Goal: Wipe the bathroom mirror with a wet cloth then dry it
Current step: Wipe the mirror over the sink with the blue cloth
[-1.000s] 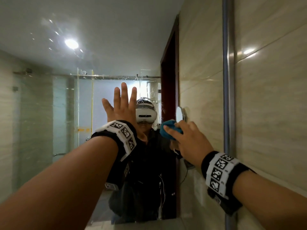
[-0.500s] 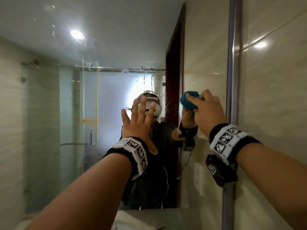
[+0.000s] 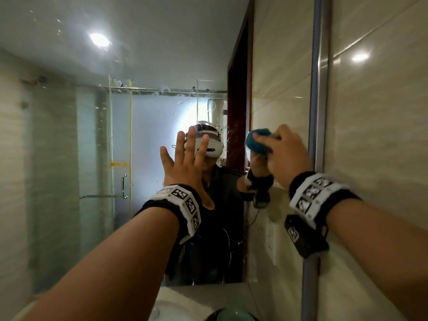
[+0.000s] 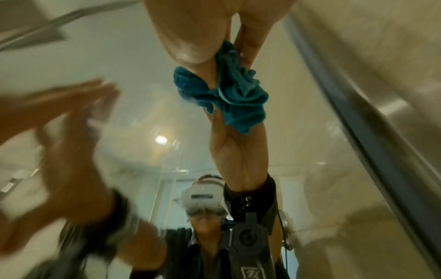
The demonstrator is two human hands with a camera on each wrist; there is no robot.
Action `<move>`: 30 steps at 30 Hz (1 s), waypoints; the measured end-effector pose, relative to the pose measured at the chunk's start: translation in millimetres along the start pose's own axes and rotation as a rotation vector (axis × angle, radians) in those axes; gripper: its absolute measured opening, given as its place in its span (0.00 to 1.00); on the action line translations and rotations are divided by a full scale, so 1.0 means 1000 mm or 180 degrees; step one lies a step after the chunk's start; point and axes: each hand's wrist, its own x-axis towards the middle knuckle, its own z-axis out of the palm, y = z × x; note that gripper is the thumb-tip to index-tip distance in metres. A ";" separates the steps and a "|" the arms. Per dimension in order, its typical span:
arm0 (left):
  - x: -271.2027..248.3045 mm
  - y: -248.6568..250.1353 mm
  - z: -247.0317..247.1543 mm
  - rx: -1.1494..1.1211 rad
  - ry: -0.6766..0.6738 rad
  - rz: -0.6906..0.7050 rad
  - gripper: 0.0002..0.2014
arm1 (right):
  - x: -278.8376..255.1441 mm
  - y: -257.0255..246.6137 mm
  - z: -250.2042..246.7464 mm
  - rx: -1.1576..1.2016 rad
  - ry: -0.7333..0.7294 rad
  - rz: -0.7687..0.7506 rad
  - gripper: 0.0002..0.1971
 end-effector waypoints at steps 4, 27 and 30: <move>-0.003 0.002 0.000 -0.0012 -0.0033 -0.0040 0.79 | 0.005 0.003 -0.005 -0.0538 0.0036 0.0086 0.24; -0.018 0.007 0.014 -0.0059 -0.0061 -0.0062 0.79 | -0.044 0.038 0.016 -0.0019 0.0211 0.0530 0.10; -0.019 0.008 0.016 -0.0108 -0.0015 -0.0077 0.79 | -0.080 0.045 0.027 -0.0125 -0.0253 0.0311 0.16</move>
